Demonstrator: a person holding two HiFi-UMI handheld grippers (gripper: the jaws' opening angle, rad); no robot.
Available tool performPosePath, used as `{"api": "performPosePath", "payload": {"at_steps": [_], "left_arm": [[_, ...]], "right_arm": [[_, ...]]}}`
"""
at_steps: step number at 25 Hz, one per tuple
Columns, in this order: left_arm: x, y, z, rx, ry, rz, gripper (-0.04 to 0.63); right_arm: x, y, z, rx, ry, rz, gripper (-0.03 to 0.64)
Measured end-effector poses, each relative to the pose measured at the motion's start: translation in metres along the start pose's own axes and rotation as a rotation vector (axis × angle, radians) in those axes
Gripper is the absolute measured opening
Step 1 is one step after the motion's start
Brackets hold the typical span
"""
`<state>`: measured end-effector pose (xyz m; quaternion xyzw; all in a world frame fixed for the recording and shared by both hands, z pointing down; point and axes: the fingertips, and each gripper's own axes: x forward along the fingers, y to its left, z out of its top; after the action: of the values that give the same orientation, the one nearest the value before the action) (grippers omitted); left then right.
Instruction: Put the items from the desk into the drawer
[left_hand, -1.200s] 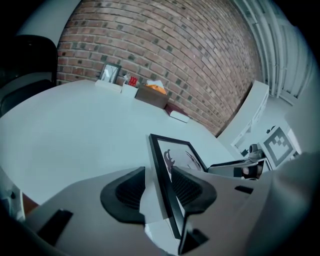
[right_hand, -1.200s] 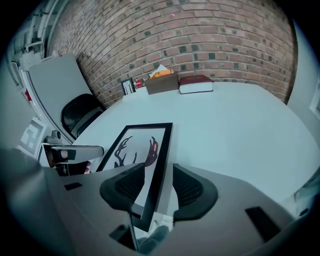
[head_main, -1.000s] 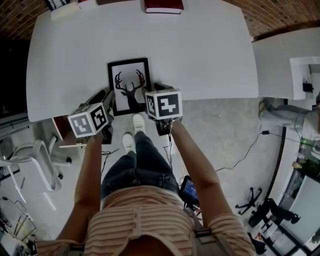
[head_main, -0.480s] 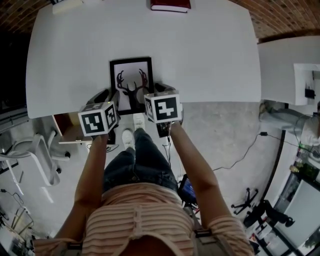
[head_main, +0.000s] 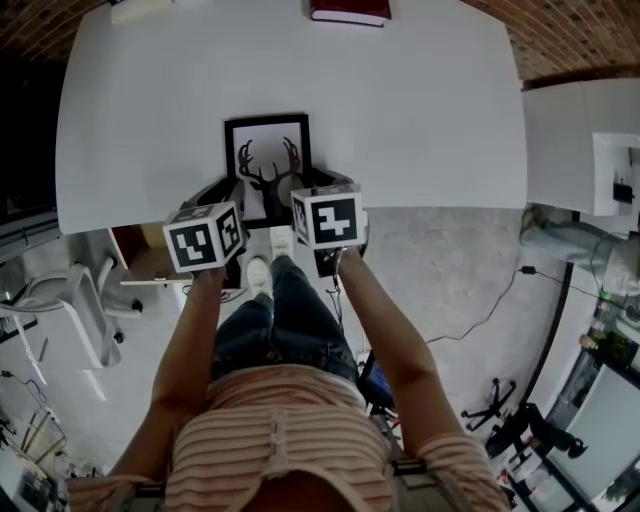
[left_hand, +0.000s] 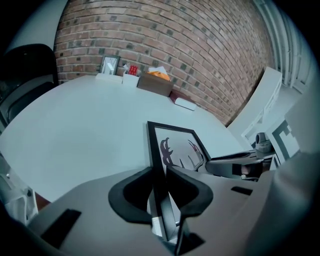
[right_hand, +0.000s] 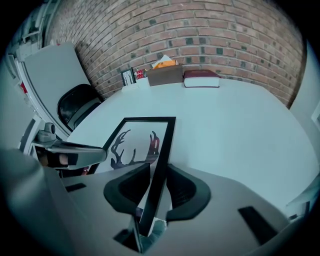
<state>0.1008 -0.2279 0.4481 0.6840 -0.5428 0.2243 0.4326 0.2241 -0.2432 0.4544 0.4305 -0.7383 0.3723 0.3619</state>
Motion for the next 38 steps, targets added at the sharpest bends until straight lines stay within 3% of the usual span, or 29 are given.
{"api": "performPosePath", "payload": {"at_steps": [9,24,38], "left_arm": [[-0.007,0.002,-0.002,-0.032,-0.019,-0.035,0.081],[-0.013,0.006,0.003,-0.01,-0.047,-0.075,0.078],[-0.034,0.017,0.019,-0.002,-0.112,-0.072,0.076]], "right_arm": [[-0.003,0.001,0.0,0.02,-0.018,-0.036,0.087],[-0.01,0.002,0.01,0.011,-0.097,-0.087,0.089],[-0.021,0.023,0.023,-0.007,-0.155,-0.07,0.089]]}}
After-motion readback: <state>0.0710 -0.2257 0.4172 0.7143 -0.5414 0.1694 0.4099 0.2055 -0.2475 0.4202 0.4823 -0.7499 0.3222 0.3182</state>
